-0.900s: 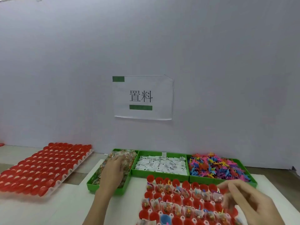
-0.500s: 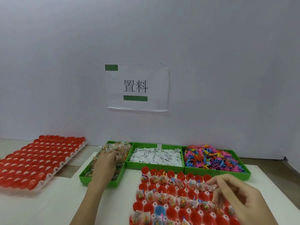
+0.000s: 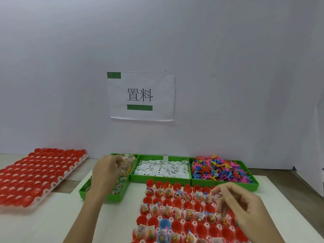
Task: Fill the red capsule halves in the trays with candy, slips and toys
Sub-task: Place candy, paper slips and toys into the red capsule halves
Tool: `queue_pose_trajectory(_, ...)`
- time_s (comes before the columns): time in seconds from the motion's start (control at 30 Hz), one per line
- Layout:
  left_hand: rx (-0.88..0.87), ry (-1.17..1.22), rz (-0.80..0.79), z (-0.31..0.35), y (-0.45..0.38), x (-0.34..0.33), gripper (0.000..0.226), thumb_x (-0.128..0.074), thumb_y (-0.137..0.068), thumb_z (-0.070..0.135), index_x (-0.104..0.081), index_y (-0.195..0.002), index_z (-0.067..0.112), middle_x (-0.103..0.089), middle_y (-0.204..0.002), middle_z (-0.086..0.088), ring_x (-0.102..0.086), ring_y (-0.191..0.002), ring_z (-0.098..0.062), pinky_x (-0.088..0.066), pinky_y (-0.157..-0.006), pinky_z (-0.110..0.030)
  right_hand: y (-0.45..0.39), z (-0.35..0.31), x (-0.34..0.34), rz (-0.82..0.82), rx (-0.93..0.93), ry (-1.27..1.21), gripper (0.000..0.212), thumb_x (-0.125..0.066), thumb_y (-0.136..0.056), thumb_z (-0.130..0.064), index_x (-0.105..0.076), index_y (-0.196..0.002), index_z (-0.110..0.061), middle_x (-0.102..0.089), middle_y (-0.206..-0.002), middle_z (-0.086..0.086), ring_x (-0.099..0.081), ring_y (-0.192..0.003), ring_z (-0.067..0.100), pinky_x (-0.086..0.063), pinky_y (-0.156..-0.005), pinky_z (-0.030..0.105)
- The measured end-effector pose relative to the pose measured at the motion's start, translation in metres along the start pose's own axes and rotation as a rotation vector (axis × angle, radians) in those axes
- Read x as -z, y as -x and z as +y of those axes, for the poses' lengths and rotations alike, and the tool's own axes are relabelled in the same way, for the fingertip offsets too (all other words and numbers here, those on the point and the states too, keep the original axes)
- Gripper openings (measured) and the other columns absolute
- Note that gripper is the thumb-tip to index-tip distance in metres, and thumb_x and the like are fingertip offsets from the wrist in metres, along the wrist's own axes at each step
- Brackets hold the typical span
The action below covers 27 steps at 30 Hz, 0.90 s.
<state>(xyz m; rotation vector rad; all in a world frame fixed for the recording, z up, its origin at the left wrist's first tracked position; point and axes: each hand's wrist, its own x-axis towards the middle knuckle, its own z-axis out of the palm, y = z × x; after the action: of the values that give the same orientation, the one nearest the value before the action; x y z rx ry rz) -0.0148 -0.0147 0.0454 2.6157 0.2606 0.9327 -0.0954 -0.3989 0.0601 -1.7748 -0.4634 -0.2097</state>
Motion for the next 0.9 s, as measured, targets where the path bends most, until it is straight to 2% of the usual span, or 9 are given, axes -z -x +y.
queue_pose_trajectory(0.1,-0.036,0.138,0.015,0.02,-0.001,0.015,0.025,-0.069,-0.09,0.007,-0.078,-0.105,0.025,-0.068,-0.086,0.007,-0.064,-0.073,-0.007,-0.048,-0.063,-0.02,0.001,0.0,0.001,0.008,0.01,0.006,0.022,-0.055,-0.093,-0.029,-0.075,-0.087,-0.03,-0.069,-0.07,0.017,-0.066,-0.061,0.024,-0.055,-0.062,0.026)
queue_pose_trajectory(0.17,-0.064,0.274,-0.003,0.033,0.003,0.022,0.027,-0.069,-0.091,0.006,-0.08,-0.102,0.028,-0.065,-0.087,0.007,-0.065,-0.071,-0.004,-0.049,-0.066,-0.015,0.002,0.0,0.002,0.021,0.019,0.007,0.022,-0.054,-0.093,-0.03,-0.075,-0.087,-0.027,-0.07,-0.069,0.015,-0.066,-0.061,0.024,-0.055,-0.061,0.026)
queue_pose_trajectory(0.23,-0.066,0.393,-0.049,0.047,0.012,0.027,0.024,-0.071,-0.09,0.006,-0.081,-0.094,0.026,-0.066,-0.092,0.007,-0.068,-0.074,-0.005,-0.054,-0.072,-0.019,0.003,-0.001,0.003,0.03,0.025,0.008,0.022,-0.054,-0.093,-0.031,-0.075,-0.088,-0.025,-0.07,-0.068,0.014,-0.066,-0.06,0.023,-0.055,-0.06,0.024)
queue_pose_trajectory(0.33,-0.064,0.509,-0.101,0.061,0.036,0.026,0.022,-0.074,-0.089,0.002,-0.082,-0.092,0.022,-0.067,-0.097,0.005,-0.068,-0.079,-0.004,-0.054,-0.075,-0.014,0.004,-0.001,0.004,0.03,0.022,0.009,0.022,-0.054,-0.094,-0.032,-0.075,-0.09,-0.024,-0.07,-0.069,0.013,-0.066,-0.061,0.022,-0.055,-0.06,0.023)
queue_pose_trajectory(0.47,-0.014,0.733,-0.132,0.066,0.074,0.023,0.024,-0.076,-0.088,0.004,-0.084,-0.09,0.027,-0.069,-0.096,0.008,-0.069,-0.079,-0.005,-0.049,-0.068,-0.01,0.006,-0.003,0.002,0.022,0.045,0.025,0.022,-0.054,-0.094,-0.033,-0.074,-0.089,-0.03,-0.071,-0.07,0.011,-0.067,-0.063,0.02,-0.056,-0.062,0.024)
queue_pose_trajectory(0.6,0.113,0.937,-0.17,0.065,0.092,0.023,0.022,-0.08,-0.086,0.01,-0.084,-0.091,0.031,-0.074,-0.099,0.001,-0.074,-0.086,-0.016,-0.055,-0.076,-0.018,0.009,-0.004,-0.001,-0.013,0.045,0.063,0.023,-0.053,-0.098,-0.03,-0.073,-0.089,-0.037,-0.071,-0.072,0.011,-0.068,-0.065,0.019,-0.055,-0.064,0.022)
queue_pose_trajectory(0.7,0.194,1.064,-0.21,0.062,0.096,0.028,0.033,-0.081,-0.085,0.011,-0.079,-0.107,0.036,-0.076,-0.092,-0.008,-0.074,-0.087,-0.024,-0.058,-0.086,-0.024,0.003,-0.004,-0.007,-0.081,0.022,0.178,0.022,-0.055,-0.1,-0.029,-0.071,-0.092,-0.041,-0.073,-0.077,0.005,-0.069,-0.068,0.016,-0.057,-0.067,0.022)
queue_pose_trajectory(0.77,0.204,1.085,-0.227,0.059,0.097,0.029,0.039,-0.083,-0.083,0.014,-0.075,-0.114,0.036,-0.076,-0.093,-0.007,-0.075,-0.087,-0.022,-0.06,-0.085,-0.024,-0.015,-0.002,-0.016,-0.162,0.007,0.328,0.022,-0.057,-0.102,-0.026,-0.069,-0.094,-0.043,-0.074,-0.081,-0.004,-0.07,-0.072,0.01,-0.058,-0.072,0.022)
queue_pose_trajectory(0.9,0.186,1.04,-0.277,0.06,0.1,0.028,0.024,-0.085,-0.08,0.012,-0.082,-0.093,0.032,-0.079,-0.092,-0.001,-0.076,-0.088,-0.02,-0.058,-0.079,-0.018,-0.085,0.005,-0.044,-0.281,0.042,0.652,0.015,-0.057,-0.103,-0.027,-0.068,-0.104,-0.036,-0.072,-0.082,-0.016,-0.067,-0.074,-0.001,-0.055,-0.073,0.018)
